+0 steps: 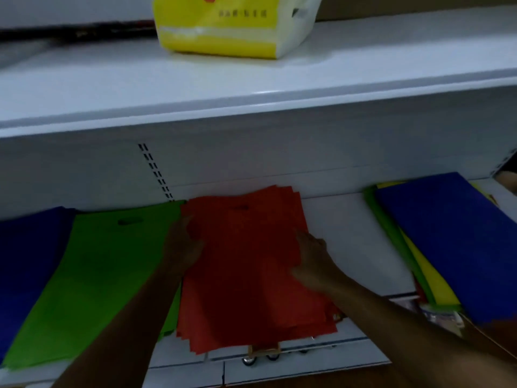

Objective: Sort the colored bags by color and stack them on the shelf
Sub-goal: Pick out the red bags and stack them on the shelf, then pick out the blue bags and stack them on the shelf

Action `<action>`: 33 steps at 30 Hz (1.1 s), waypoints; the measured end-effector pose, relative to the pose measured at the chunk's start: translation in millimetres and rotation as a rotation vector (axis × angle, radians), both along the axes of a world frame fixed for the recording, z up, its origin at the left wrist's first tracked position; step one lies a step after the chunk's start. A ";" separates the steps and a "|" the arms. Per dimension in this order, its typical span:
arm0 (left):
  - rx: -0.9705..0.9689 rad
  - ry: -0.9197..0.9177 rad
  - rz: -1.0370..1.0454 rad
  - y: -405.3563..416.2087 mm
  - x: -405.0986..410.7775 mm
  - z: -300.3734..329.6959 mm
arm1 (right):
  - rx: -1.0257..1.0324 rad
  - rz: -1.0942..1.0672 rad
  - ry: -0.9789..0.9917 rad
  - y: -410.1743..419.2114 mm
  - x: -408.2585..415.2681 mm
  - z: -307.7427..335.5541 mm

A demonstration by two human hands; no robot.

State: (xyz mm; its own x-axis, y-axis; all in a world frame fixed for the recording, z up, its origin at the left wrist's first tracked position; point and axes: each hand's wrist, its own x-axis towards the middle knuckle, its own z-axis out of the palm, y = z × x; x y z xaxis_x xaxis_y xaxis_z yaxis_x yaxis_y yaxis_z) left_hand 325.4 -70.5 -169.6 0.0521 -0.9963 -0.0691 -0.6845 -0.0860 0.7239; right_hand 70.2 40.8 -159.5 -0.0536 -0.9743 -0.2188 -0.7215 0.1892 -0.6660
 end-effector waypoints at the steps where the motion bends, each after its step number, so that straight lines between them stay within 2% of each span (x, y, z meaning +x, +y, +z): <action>1: 0.018 -0.027 -0.020 -1.5 -1.9 -5.2 | 0.045 -0.004 0.064 -3.1 -0.5 -7.6; 4: 0.110 -0.074 -0.089 -2.5 -7.4 -16.5 | 0.165 0.010 0.205 -6.7 -1.5 -19.2; 7: 0.155 -0.096 -0.110 -4.5 -10.6 -24.9 | 0.182 0.021 0.215 -8.5 1.5 -26.2; 12: 0.046 -0.134 -0.078 -1.6 -22.9 -8.6 | 0.106 0.012 0.189 -8.0 -5.7 -19.9; 16: -0.026 -0.177 -0.152 -0.4 -50.6 14.1 | 0.006 0.011 0.225 -3.7 -21.0 -3.5; 18: -0.051 -0.205 -0.197 1.8 -73.3 29.7 | -0.027 0.011 0.253 0.2 -31.7 6.5; 27: -0.147 -0.097 -0.364 29.0 -205.9 104.0 | -0.058 -0.062 0.357 35.1 -121.1 34.8; 33: -0.071 -0.094 -0.467 55.3 -304.4 104.2 | -0.025 -0.185 0.410 80.8 -223.8 38.5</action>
